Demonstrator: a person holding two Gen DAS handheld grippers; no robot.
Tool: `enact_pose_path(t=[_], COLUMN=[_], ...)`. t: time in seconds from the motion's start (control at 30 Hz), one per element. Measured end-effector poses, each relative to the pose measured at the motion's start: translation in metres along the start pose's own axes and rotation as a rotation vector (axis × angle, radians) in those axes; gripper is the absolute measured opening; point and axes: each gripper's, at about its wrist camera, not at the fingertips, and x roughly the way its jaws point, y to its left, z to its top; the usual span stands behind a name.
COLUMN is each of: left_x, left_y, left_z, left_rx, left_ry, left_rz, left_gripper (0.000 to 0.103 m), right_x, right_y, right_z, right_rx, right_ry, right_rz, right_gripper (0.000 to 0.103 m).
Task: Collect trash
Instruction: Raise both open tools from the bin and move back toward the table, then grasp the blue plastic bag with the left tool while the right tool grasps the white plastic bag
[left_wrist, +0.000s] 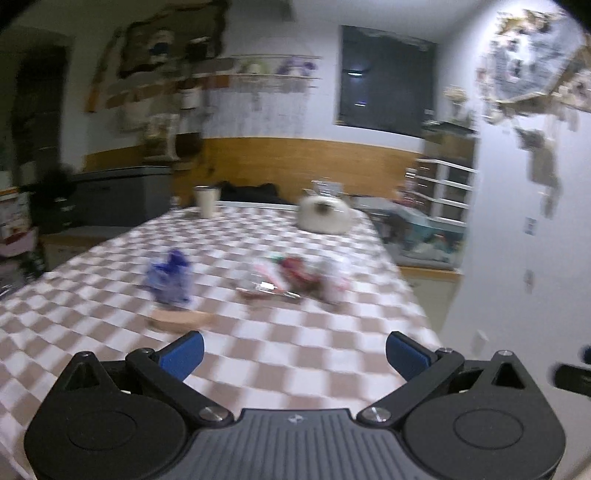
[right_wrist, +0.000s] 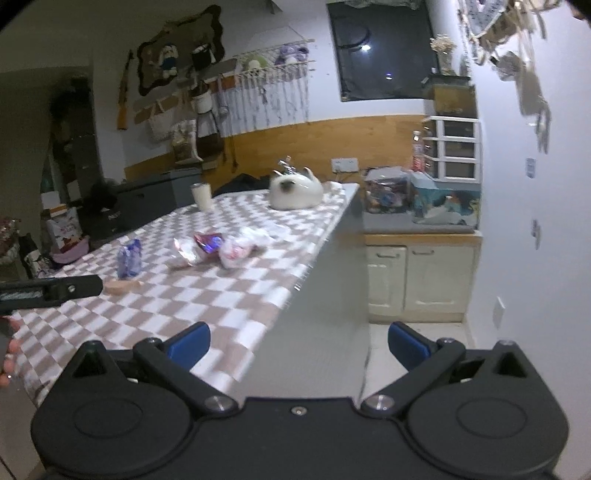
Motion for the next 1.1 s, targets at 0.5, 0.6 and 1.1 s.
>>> enact_pose_path(t=[0.5,0.6,1.1], left_x=[0.128,0.151,0.215], left_y=[0.098,0.106,0.129], left_z=[0.046,0.05,0.031], left_rx=[-0.222,-0.275,-0.396], left_ry=[0.032,0.036,0.02], left_rz=[0.196,0.209,0.155], left_gripper=[0.103,0.103,0.097], right_x=[0.051,0.064,0.173], right_y=[0.038,0.04,0.051], right_z=[0.038,0.049,0.112], right_rx=[-0.001,0.029,0.265], right_ry=[-0.007,-0.023,0.059], right_rz=[-0.03,0.0,0.15], right_gripper=[0.103,0.103,0.103])
